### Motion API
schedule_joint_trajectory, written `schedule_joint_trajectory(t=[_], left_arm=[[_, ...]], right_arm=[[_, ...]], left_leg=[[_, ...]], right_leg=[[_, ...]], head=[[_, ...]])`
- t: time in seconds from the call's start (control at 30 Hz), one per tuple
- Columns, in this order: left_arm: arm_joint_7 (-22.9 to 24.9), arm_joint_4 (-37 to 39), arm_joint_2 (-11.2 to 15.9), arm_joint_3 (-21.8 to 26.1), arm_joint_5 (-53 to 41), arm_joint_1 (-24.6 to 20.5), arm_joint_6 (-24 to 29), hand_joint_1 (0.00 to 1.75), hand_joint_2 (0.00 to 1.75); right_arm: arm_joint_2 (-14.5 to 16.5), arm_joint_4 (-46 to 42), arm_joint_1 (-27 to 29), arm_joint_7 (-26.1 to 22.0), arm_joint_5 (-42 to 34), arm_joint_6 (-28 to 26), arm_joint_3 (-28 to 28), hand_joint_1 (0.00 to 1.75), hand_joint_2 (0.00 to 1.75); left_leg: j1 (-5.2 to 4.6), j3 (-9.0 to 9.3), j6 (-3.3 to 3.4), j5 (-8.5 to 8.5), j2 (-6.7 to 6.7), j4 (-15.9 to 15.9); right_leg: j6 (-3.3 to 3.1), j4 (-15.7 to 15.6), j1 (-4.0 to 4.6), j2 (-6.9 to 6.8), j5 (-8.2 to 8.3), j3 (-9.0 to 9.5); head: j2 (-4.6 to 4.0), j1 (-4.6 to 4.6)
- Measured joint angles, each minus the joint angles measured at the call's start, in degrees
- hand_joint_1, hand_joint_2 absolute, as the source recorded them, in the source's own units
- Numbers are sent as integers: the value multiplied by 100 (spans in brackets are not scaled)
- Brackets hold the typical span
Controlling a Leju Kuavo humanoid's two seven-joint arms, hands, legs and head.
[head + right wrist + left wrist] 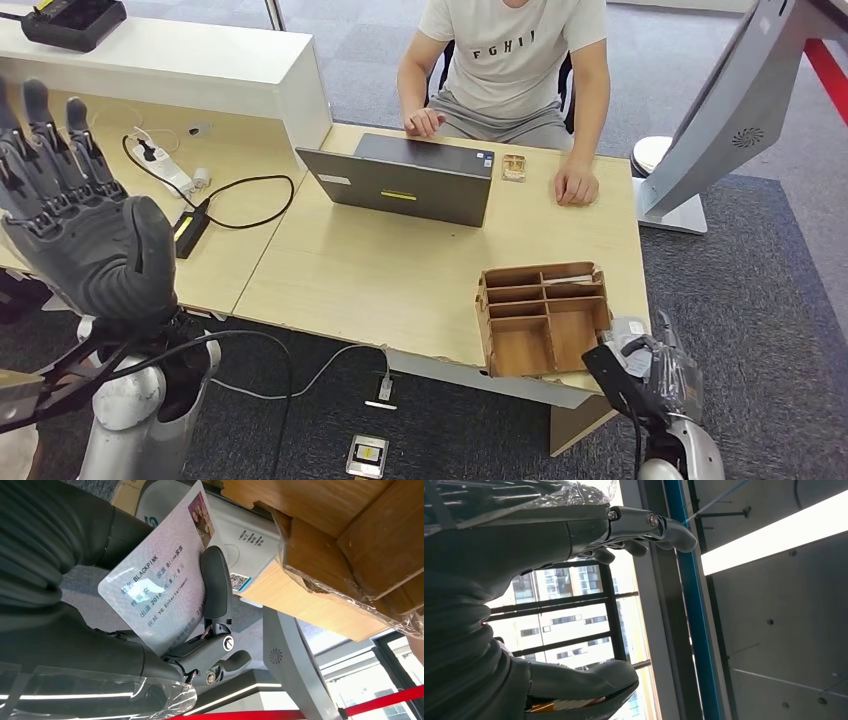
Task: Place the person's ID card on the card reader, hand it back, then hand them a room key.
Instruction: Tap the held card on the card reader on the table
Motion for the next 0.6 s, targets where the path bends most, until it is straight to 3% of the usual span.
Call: schedule_joint_trajectory(t=[0.6], left_arm=[[15,-60,28,-6,-16,-9,57,0,175]], right_arm=[[5,159,3,-95,-180,33,-21,175,175]], left_leg=[[0,0,0,0,0,0]], right_leg=[[0,0,0,0,0,0]], head=[[0,0]])
